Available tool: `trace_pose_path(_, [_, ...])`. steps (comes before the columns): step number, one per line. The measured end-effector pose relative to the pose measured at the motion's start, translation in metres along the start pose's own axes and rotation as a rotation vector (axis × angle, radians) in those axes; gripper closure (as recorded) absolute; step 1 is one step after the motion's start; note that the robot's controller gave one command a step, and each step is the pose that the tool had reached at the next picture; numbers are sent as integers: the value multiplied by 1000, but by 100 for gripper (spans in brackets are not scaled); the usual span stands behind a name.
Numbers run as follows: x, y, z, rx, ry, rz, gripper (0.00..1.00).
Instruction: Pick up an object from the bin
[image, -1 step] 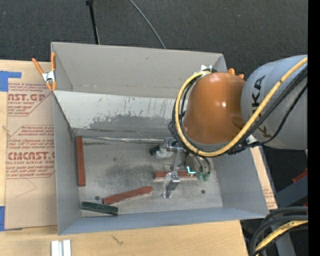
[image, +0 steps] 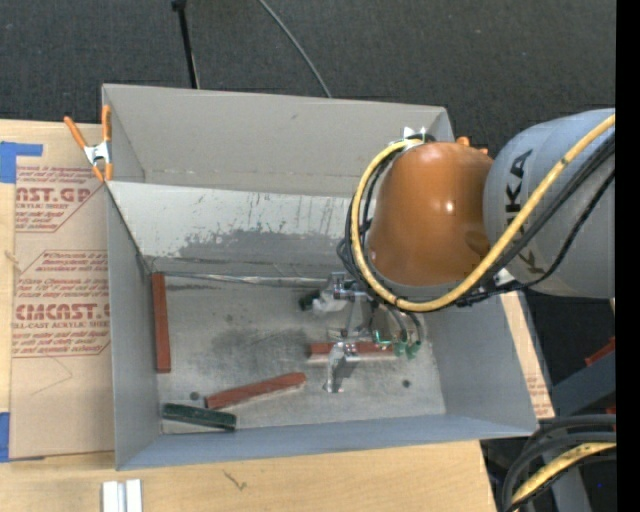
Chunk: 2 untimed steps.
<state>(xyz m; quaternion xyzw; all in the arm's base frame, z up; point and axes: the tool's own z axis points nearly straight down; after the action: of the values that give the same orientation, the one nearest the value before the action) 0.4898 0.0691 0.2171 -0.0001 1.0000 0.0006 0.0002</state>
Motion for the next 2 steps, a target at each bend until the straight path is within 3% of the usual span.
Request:
trace_pose_path(1, [-4,2,46,0,-7,-57,0])
trace_pose_path(2, [-7,14,142,-3,-15,-64,100])
